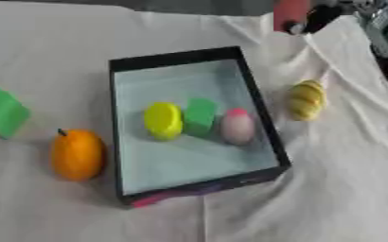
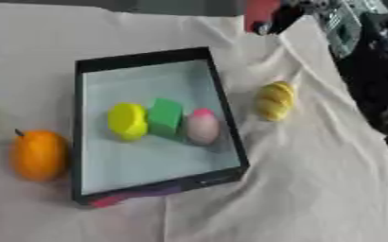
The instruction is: Pick up objects on the table and place them in the box.
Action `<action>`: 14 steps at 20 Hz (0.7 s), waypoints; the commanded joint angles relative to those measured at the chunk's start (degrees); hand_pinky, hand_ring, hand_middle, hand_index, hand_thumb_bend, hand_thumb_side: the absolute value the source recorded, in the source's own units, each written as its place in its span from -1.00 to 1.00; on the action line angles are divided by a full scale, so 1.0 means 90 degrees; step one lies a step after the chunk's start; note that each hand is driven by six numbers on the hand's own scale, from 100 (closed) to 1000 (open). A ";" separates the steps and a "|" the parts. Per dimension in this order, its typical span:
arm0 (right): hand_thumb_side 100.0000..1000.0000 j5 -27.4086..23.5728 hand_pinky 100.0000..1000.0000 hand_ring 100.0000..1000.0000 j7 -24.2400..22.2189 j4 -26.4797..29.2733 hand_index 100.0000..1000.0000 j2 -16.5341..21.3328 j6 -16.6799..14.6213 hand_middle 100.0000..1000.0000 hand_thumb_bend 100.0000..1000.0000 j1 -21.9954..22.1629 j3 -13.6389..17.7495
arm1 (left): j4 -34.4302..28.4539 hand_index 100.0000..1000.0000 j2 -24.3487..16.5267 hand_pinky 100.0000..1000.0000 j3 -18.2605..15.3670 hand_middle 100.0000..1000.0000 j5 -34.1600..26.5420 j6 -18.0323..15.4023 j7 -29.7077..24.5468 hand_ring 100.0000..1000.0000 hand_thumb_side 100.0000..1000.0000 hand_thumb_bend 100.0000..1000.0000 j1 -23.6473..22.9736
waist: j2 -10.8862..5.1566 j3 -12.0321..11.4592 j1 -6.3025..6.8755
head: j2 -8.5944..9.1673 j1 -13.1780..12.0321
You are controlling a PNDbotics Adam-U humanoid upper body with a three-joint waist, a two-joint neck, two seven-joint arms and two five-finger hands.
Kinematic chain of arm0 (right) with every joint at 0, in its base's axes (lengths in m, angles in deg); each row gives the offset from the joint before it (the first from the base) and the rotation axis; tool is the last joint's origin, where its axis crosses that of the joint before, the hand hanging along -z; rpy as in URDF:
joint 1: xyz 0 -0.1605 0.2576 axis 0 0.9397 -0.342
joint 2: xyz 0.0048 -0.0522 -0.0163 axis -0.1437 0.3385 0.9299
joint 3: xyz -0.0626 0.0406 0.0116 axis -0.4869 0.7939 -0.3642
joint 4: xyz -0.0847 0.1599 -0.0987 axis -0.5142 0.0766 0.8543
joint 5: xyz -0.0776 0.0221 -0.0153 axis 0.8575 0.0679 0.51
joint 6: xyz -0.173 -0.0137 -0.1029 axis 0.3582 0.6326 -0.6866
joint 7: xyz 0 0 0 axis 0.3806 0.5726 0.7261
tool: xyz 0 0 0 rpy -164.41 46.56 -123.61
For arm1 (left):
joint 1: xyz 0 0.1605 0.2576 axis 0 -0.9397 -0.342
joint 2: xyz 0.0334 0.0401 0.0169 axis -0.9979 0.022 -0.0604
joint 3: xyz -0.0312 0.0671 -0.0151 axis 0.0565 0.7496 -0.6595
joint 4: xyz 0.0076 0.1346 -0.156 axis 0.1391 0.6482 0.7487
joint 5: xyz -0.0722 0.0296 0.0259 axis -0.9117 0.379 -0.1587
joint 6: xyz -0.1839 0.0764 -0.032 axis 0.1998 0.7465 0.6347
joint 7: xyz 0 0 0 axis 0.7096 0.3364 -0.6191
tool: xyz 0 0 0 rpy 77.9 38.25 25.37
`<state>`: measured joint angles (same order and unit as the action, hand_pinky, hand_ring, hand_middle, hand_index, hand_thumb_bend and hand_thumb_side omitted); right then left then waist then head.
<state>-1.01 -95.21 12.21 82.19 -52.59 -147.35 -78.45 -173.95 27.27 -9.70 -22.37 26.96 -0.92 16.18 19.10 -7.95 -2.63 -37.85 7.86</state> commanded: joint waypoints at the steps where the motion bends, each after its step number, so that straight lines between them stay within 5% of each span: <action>1: -0.78 -0.0654 0.39 0.17 -0.0208 0.1182 0.28 0.0450 0.0020 0.13 -0.27 0.0030 -0.0256 | -0.0046 0.40 -0.0183 0.38 -0.0089 0.20 0.0030 -0.0012 0.0054 0.58 0.58 -1.00 -0.0020 | -0.0283 0.0033 -0.0020 | -0.0149 -0.0082; 8: -0.56 -0.1021 0.37 0.20 -0.1314 0.3260 0.31 0.0549 0.0707 0.17 -0.24 0.0162 -0.0976 | -0.0014 0.40 -0.0221 0.38 -0.0094 0.23 0.0037 0.0031 0.0095 0.59 0.58 -1.00 -0.0072 | -0.0461 0.0072 -0.0054 | -0.0247 -0.0072; 14: -0.56 -0.1074 0.38 0.21 -0.1632 0.3384 0.33 0.0057 0.1266 0.19 -0.23 0.0046 -0.1471 | -0.0020 0.40 -0.0229 0.38 -0.0101 0.23 0.0018 0.0021 0.0165 0.59 0.58 -1.00 -0.0089 | -0.0519 0.0072 -0.0064 | -0.0303 -0.0014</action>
<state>-10.24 -109.62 42.19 82.71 -42.12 -145.75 -91.52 -173.30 26.77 -9.96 -22.35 27.23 0.35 15.02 16.57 -7.36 -2.63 -40.27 7.62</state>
